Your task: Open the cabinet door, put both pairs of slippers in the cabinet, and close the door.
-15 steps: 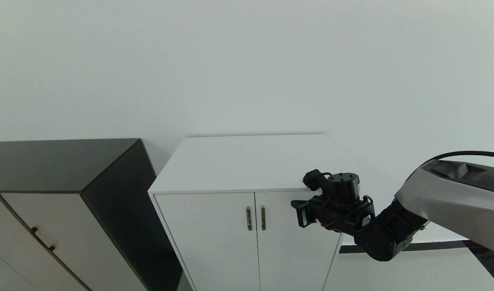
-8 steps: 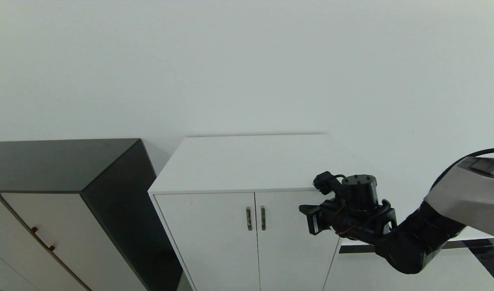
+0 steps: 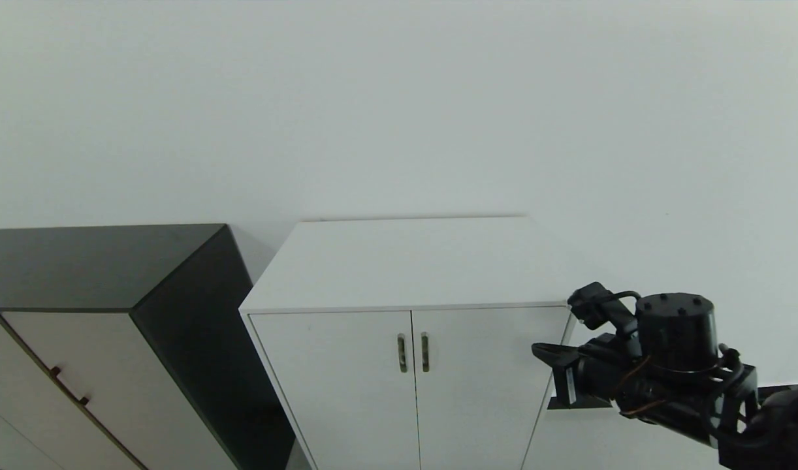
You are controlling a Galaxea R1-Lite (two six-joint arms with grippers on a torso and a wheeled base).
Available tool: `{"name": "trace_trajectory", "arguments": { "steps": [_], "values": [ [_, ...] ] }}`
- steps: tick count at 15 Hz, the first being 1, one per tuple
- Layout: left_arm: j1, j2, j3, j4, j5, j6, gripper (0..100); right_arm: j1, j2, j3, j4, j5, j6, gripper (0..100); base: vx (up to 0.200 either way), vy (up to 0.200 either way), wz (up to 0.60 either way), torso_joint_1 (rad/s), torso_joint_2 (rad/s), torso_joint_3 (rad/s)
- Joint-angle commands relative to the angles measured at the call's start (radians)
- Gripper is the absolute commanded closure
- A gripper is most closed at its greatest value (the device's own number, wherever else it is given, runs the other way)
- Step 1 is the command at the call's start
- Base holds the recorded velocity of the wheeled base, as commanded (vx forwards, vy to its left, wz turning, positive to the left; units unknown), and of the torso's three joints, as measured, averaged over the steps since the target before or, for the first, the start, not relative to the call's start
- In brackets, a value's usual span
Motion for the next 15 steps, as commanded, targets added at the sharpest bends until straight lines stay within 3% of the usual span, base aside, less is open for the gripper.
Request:
{"name": "trace_trajectory", "arguments": {
  "steps": [1, 3, 6, 8, 12, 13, 15],
  "values": [
    [0.000, 0.001, 0.000, 0.000, 0.000, 0.000, 100, -0.004, -0.124, 0.093, 0.001, -0.041, -0.001, 100, 0.000, 0.000, 0.00, 0.000, 0.00, 0.000],
    [0.000, 0.001, 0.000, 0.000, 0.000, 0.000, 100, -0.004, -0.193, 0.168, 0.002, -0.110, -0.001, 100, 0.000, 0.000, 0.00, 0.000, 0.00, 0.000],
    [0.000, 0.001, 0.000, 0.000, 0.000, 0.000, 100, -0.002, -0.422, 0.362, 0.024, -0.332, -0.006, 100, 0.000, 0.000, 0.00, 0.000, 0.00, 0.000],
    [0.000, 0.001, 0.000, 0.000, 0.000, 0.000, 100, -0.016, -0.584, 0.469, 0.097, -0.412, -0.007, 100, 0.000, 0.000, 0.00, 0.000, 0.00, 0.000],
    [0.000, 0.001, 0.000, 0.000, 0.000, 0.000, 100, -0.033, -1.054, 0.415, 0.636, -0.449, 0.001, 100, 0.000, 0.000, 0.00, 0.000, 0.00, 0.000],
    [0.000, 0.001, 0.000, 0.000, 0.000, 0.000, 100, -0.053, -1.123, 0.392, 0.732, -0.449, 0.002, 100, 0.000, 0.000, 0.00, 0.000, 0.00, 0.000],
    [0.000, 0.001, 0.000, 0.000, 0.000, 0.000, 100, -0.099, -1.167, 0.388, 0.789, -0.447, 0.002, 100, 0.000, 0.000, 0.00, 0.000, 0.00, 0.000]
  ]
}}
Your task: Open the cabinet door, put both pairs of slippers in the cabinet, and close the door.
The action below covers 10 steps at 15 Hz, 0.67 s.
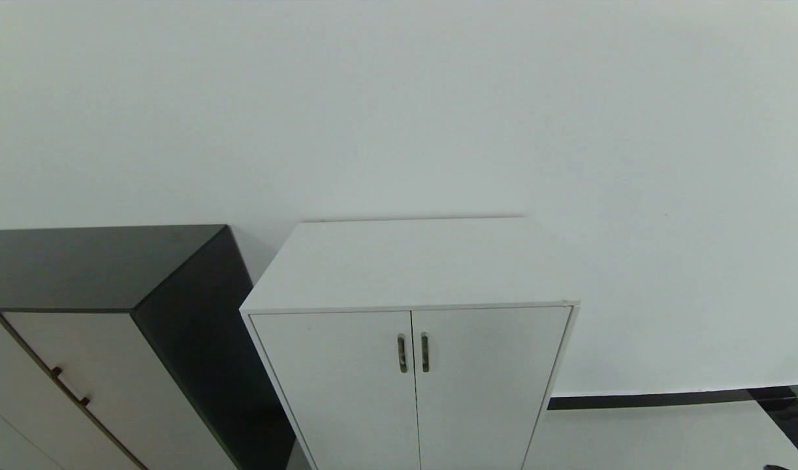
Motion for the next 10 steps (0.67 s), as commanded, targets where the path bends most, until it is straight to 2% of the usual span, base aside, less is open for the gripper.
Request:
{"name": "trace_trajectory", "arguments": {
  "steps": [1, 4, 6, 7, 10],
  "values": [
    [0.000, 0.001, 0.000, 0.000, 0.000, 0.000, 100, -0.080, -0.233, -0.010, 0.092, -0.016, -0.002, 100, 0.000, 0.000, 0.00, 0.000, 0.00, 0.000],
    [0.000, 0.001, 0.000, 0.000, 0.000, 0.000, 100, -0.267, -0.273, -0.010, 0.109, -0.068, -0.008, 100, 0.000, 0.000, 0.00, 0.000, 0.00, 0.000],
    [0.000, 0.001, 0.000, 0.000, 0.000, 0.000, 100, -0.331, -0.387, -0.007, 0.113, -0.059, -0.020, 100, 0.000, 0.000, 0.00, 0.000, 0.00, 0.000],
    [0.000, 0.001, 0.000, 0.000, 0.000, 0.000, 100, -0.328, -0.485, 0.005, 0.141, -0.032, -0.043, 100, 0.000, 0.000, 0.00, 0.000, 0.00, 0.000],
    [0.000, 0.001, 0.000, 0.000, 0.000, 0.000, 100, -0.390, -0.716, 0.016, 0.270, 0.208, -0.085, 100, 0.000, 0.000, 0.00, 0.000, 0.00, 0.000]
  ]
}}
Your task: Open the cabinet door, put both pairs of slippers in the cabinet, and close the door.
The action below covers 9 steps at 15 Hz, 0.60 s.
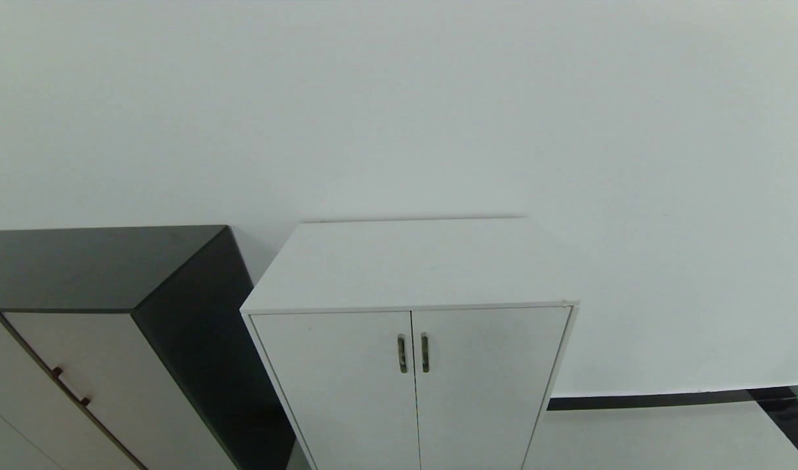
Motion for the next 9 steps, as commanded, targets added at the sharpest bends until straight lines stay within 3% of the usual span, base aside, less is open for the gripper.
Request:
{"name": "trace_trajectory", "arguments": {
  "steps": [1, 5, 8, 9],
  "values": [
    [0.000, 0.001, 0.000, 0.000, 0.000, 0.000, 100, -0.060, -0.210, 0.010, 0.061, 0.170, -0.017, 100, 0.000, 0.000, 0.00, 0.000, 0.00, 0.000],
    [0.000, 0.001, 0.000, 0.000, 0.000, 0.000, 100, -0.042, -0.201, 0.052, 0.021, 0.334, -0.031, 100, 0.000, 0.000, 0.00, 0.000, 0.00, 0.000],
    [0.000, 0.001, 0.000, 0.000, 0.000, 0.000, 100, -0.049, -0.169, 0.052, 0.022, 0.331, -0.031, 100, 0.000, 0.000, 0.00, 0.000, 0.00, 0.000],
    [0.000, 0.001, 0.000, 0.000, 0.000, 0.000, 100, -0.114, -0.124, 0.050, 0.022, 0.319, -0.031, 100, 0.000, 0.000, 0.00, 0.000, 0.00, 0.000]
  ]
}}
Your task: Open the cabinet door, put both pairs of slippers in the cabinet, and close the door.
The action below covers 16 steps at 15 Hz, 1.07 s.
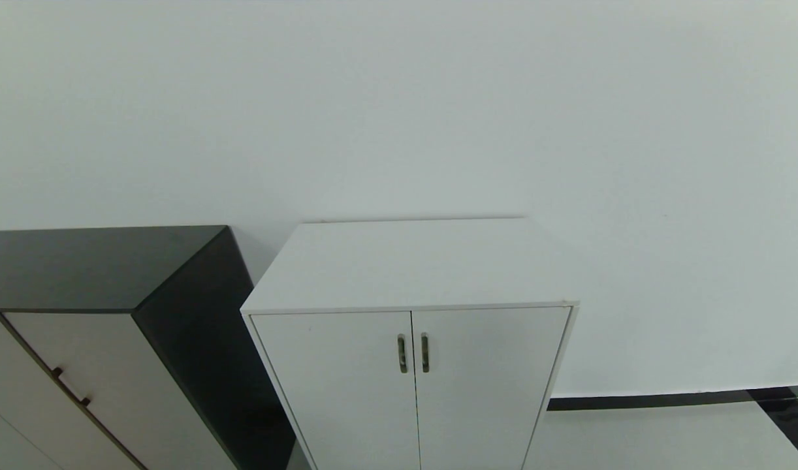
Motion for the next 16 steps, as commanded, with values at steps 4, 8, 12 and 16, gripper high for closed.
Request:
{"name": "trace_trajectory", "arguments": {
  "steps": [4, 8, 12, 16],
  "values": [
    [0.000, 0.001, 0.000, 0.000, 0.000, 0.000, 100, -0.161, -0.035, 0.001, -0.001, -0.007, 0.004, 100, 0.000, 0.000, 0.00, 0.000, 0.00, 0.000],
    [0.000, 0.001, 0.000, 0.000, 0.000, 0.000, 100, -0.142, -0.049, 0.001, -0.001, 0.010, 0.047, 100, 0.000, 0.000, 0.00, 0.000, 0.00, 0.000],
    [0.000, 0.001, 0.000, 0.000, 0.000, 0.000, 100, -0.092, -0.129, 0.001, 0.001, 0.016, 0.044, 100, 0.000, 0.000, 0.00, 0.000, 0.00, 0.000],
    [0.000, 0.001, 0.000, 0.000, 0.000, 0.000, 100, -0.093, -0.129, 0.001, -0.001, 0.011, 0.047, 100, 0.000, 0.000, 0.00, 0.000, 0.00, 0.000]
  ]
}}
